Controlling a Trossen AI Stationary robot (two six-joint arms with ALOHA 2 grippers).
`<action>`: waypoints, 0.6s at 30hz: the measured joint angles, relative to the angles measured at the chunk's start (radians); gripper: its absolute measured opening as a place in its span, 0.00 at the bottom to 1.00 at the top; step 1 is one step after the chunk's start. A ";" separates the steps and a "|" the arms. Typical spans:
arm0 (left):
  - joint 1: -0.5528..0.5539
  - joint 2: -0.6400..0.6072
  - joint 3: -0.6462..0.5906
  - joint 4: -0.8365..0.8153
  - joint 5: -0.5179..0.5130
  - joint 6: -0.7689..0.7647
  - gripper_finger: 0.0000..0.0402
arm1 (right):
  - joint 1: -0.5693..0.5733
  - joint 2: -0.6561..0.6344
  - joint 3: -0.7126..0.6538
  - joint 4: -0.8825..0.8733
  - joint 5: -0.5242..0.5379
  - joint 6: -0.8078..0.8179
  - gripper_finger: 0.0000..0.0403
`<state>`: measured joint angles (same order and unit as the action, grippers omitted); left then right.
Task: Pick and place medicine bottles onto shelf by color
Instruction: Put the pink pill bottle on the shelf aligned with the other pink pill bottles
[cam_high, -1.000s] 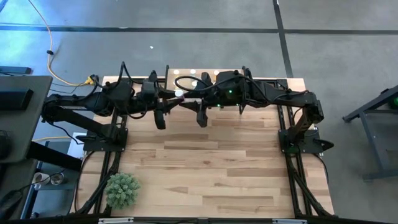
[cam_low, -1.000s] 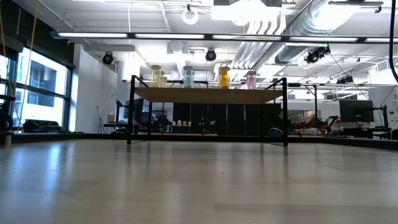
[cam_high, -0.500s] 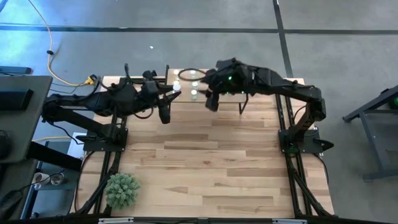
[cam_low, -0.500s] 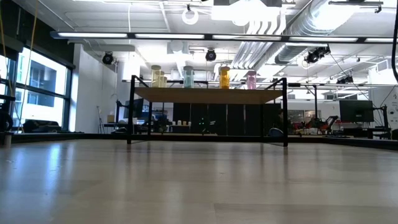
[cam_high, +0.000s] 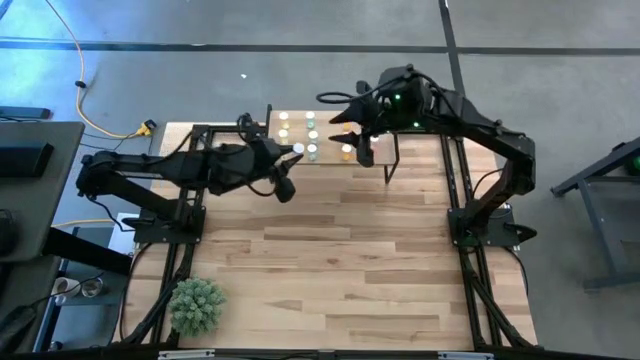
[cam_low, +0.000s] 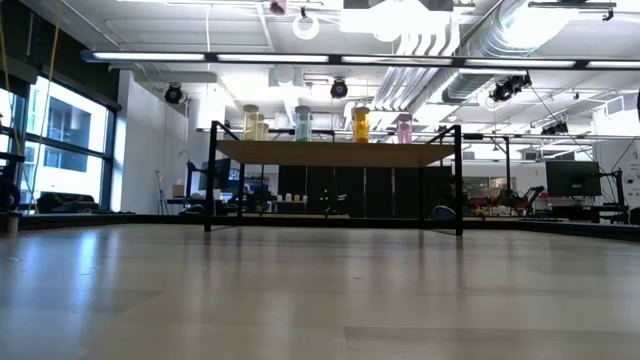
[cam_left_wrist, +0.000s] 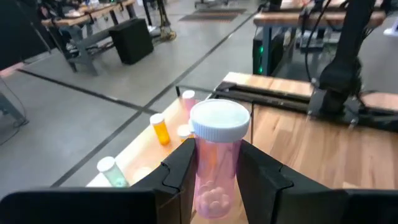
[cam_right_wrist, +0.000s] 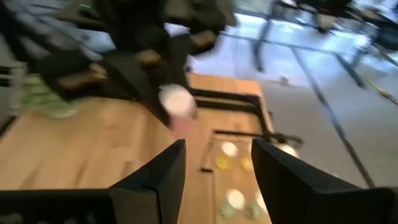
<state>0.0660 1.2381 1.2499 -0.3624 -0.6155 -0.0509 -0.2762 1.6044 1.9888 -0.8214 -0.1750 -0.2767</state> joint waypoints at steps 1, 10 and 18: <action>0.001 0.013 0.000 0.004 0.000 0.001 0.22 | -0.001 0.003 0.000 0.007 -0.035 -0.013 0.43; 0.012 0.089 0.000 0.090 0.002 0.001 0.22 | -0.005 0.044 0.000 0.035 -0.180 -0.051 0.43; 0.023 0.107 0.000 0.145 0.005 0.010 0.22 | -0.003 0.087 0.000 0.035 -0.185 -0.015 0.43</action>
<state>0.0893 1.3449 1.2499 -0.2172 -0.6108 -0.0410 -0.2790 1.6918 1.9888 -0.7863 -0.3595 -0.2919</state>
